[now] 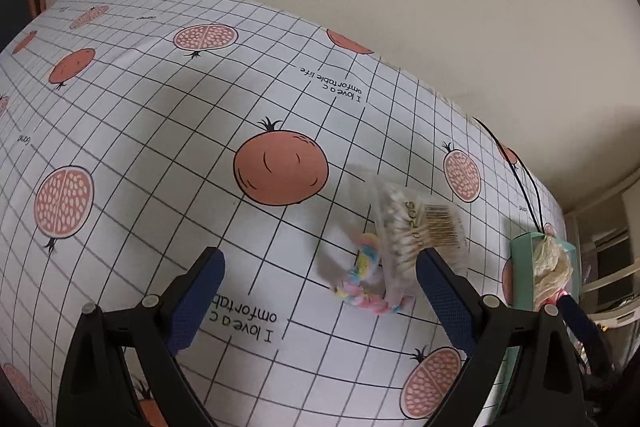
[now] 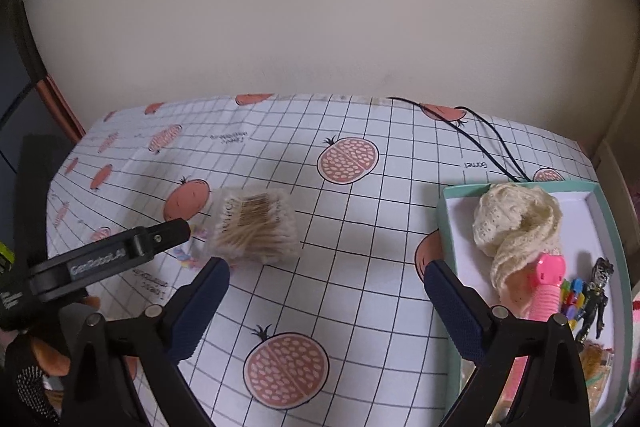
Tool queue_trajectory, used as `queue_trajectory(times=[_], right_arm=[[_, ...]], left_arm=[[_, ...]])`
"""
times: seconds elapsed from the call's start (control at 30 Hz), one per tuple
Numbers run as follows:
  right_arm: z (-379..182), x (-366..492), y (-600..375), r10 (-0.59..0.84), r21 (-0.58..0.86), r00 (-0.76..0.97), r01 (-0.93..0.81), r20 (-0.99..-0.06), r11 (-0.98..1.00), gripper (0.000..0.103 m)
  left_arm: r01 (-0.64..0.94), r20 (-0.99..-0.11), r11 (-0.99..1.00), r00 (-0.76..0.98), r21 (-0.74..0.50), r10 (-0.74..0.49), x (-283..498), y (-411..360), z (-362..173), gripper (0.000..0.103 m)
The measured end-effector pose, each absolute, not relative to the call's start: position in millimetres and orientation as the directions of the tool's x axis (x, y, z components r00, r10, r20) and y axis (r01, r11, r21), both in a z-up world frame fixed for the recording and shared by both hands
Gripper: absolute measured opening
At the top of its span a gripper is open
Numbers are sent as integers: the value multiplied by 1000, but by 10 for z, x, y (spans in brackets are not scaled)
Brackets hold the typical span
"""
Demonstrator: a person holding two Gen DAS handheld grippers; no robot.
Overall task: Organize objects
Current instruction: 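Withdraw both tools from the tray toward the cotton swab bag and rainbow toy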
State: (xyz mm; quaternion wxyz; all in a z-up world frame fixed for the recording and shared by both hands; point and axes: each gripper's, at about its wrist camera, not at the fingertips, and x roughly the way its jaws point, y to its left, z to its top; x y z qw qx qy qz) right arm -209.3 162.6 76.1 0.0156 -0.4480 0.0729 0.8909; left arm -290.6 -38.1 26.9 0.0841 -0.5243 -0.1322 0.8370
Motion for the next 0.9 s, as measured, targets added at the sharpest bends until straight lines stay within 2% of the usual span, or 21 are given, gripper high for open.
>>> queue_trajectory(times=[0.23, 0.27, 0.3, 0.47, 0.6, 0.77, 0.83, 0.9], right_arm=[[658, -2335, 1646, -44, 121, -579, -93, -814, -988, 99], [645, -2373, 1627, -50, 124, -578, -89, -814, -988, 99], [629, -2419, 1602, -55, 126, -575, -85, -816, -988, 99], [564, -2611, 1423, -62, 111, -561, -54, -826, -992, 99], [490, -2699, 1357, -57, 105, -546, -58, -836, -993, 95], [406, -2758, 1362, -70, 130, -525, -78, -848, -989, 95], [379, -2767, 1332, -73, 130, -521, -74, -851, -989, 95], [355, -2780, 1300, -70, 124, -515, -72, -854, -990, 95]], left_arm=[[-21, -861, -958, -434, -286, 266, -2953, -377, 139, 95], [-21, -861, -957, -431, -288, 269, -2958, -380, 117, 92], [-19, -862, -958, -431, -287, 267, -2955, -381, 99, 84], [-35, -856, -965, -453, -261, 248, -2956, -370, 101, 79], [-31, -860, -976, -469, -214, 203, -2950, -358, 120, 58], [-27, -856, -976, -475, -218, 204, -2954, -400, 127, 56], [-22, -857, -978, -478, -208, 193, -2959, -397, 125, 50], [-24, -859, -980, -477, -200, 187, -2969, -394, 121, 40]])
